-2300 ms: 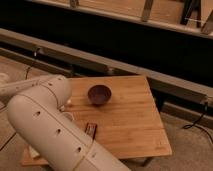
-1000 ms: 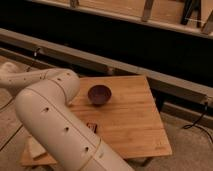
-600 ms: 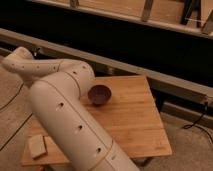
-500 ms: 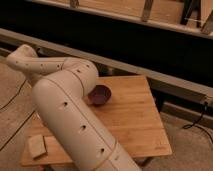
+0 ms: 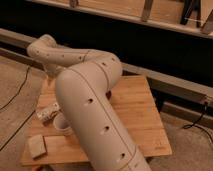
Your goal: Drag the pepper across the table
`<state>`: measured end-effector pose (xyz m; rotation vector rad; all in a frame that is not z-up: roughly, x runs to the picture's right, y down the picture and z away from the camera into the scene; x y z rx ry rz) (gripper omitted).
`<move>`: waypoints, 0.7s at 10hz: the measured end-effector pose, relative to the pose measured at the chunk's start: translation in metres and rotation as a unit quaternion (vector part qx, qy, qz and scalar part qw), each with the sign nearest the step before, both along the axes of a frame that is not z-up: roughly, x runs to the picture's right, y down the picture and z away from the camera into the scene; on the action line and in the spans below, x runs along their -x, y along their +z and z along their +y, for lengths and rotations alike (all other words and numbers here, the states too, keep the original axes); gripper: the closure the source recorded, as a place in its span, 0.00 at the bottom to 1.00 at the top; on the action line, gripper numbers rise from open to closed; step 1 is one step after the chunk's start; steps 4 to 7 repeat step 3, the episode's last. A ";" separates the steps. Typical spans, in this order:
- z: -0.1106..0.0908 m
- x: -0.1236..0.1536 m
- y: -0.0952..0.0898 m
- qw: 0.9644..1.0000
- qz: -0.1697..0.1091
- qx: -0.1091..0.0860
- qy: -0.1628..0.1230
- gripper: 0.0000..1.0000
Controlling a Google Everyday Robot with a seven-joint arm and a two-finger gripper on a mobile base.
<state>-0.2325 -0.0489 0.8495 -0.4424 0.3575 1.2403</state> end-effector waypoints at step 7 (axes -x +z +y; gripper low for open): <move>0.013 -0.026 -0.009 0.999 0.005 0.031 0.018 0.20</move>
